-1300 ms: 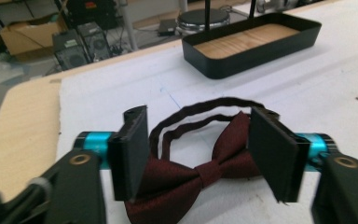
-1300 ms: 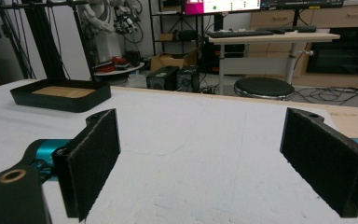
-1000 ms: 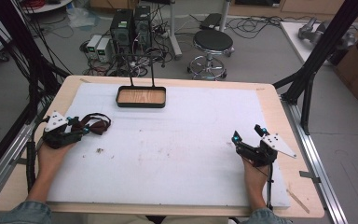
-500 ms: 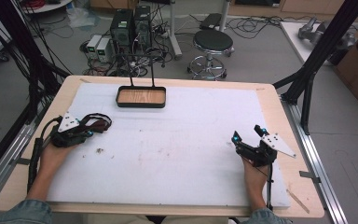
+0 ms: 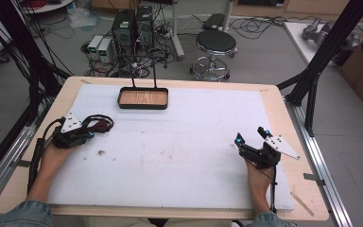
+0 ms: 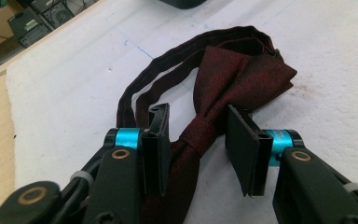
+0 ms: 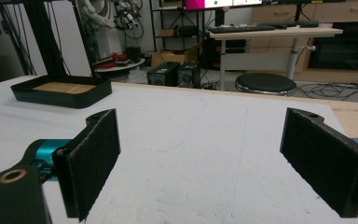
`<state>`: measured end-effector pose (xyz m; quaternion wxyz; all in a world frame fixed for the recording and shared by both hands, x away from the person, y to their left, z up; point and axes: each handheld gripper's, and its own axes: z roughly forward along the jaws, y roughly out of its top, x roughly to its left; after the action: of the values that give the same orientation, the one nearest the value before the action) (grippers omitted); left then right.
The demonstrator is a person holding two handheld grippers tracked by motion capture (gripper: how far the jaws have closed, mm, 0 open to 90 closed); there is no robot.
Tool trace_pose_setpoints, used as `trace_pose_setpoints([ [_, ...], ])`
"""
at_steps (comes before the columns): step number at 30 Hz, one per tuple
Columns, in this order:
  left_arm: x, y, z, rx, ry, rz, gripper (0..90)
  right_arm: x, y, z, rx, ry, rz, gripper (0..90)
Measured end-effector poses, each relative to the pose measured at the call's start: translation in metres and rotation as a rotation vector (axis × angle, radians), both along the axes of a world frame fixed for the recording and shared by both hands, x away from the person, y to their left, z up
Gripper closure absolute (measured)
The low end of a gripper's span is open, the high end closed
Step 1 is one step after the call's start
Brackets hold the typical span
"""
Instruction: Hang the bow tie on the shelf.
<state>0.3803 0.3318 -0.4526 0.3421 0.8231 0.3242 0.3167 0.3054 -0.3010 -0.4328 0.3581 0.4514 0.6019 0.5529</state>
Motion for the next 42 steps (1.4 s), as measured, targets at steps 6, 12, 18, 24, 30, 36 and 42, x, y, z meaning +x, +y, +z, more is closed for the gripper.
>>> trace_pose_setpoints([
  [6,-0.001,0.003,0.000,-0.003,-0.002,-0.009,72.0,0.000,0.000,0.000,0.000,0.000,0.001,11.2],
  [12,-0.002,0.004,0.003,-0.015,-0.006,-0.010,76.3,0.000,0.000,0.000,0.000,0.001,0.000,11.2],
  [18,-0.006,0.003,0.015,-0.093,-0.045,-0.031,76.8,0.001,-0.001,0.000,0.005,0.005,-0.002,11.2],
  [24,-0.008,-0.003,0.029,-0.176,-0.090,-0.062,76.9,0.001,-0.001,-0.001,0.007,0.007,-0.003,11.2],
  [30,-0.007,-0.007,0.044,-0.240,-0.140,-0.075,76.9,0.001,-0.001,-0.001,0.007,0.010,-0.004,11.2],
  [36,-0.001,-0.012,0.060,-0.293,-0.190,-0.081,76.9,0.002,-0.001,-0.001,0.012,0.011,-0.001,11.2],
  [42,0.011,-0.021,0.075,-0.332,-0.228,-0.087,76.9,0.002,-0.002,-0.001,0.013,0.012,0.000,11.2],
])
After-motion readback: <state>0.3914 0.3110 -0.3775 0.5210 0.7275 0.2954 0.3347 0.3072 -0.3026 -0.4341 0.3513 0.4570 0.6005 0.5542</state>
